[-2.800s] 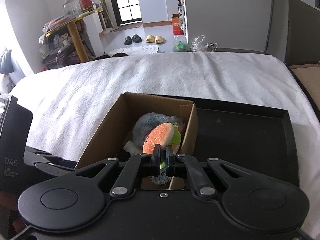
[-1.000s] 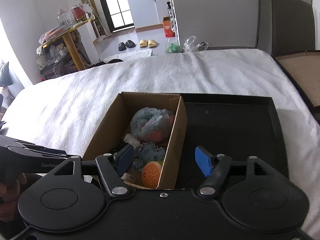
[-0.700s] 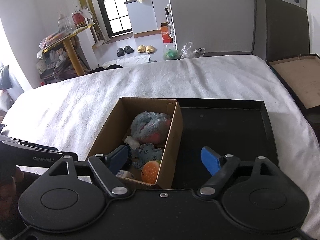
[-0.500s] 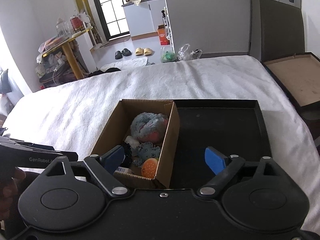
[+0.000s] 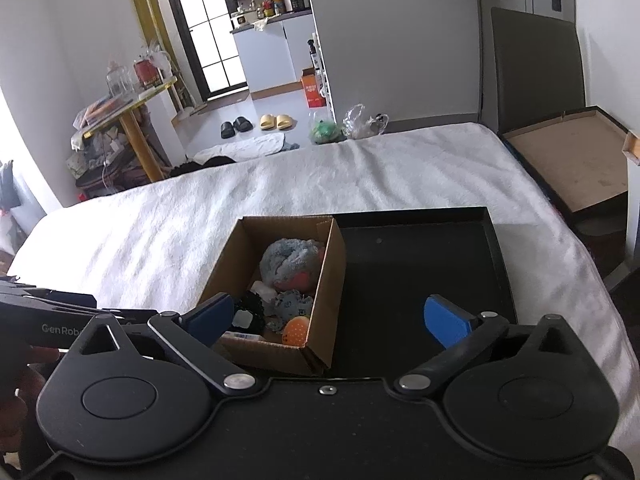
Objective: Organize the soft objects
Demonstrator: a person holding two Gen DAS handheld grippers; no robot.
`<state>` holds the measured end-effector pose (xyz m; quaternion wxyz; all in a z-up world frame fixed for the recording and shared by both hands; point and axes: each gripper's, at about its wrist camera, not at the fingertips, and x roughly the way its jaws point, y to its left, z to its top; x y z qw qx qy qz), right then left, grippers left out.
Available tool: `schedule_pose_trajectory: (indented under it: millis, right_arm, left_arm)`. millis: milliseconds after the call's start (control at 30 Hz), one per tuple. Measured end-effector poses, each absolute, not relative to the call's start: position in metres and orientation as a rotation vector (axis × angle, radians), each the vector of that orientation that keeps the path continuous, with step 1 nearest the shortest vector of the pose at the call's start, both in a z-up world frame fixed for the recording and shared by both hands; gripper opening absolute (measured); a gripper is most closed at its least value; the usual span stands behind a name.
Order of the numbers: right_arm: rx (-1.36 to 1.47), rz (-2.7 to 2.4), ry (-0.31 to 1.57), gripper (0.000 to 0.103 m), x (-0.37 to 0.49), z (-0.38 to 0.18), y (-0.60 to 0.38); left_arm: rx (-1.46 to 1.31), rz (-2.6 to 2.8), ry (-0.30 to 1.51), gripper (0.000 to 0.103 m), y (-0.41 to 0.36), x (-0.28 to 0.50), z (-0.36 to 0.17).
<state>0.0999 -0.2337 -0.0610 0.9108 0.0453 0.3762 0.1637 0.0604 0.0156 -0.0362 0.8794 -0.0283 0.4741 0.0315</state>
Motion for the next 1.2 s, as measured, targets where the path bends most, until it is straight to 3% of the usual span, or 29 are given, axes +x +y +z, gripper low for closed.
schedule_pose_trajectory:
  millis: [200,1200]
  right_arm:
    - [0.103,0.328,0.758,0.103,0.09,-0.048,-0.239]
    - [0.139,0.238,0.714,0.103,0.023,-0.005,-0.255]
  left_arm:
    - [-0.067,0.045,0.958,0.097,0.01,0.05,-0.021]
    - [-0.044,-0.049,0.824,0.098,0.0,-0.021,0.036]
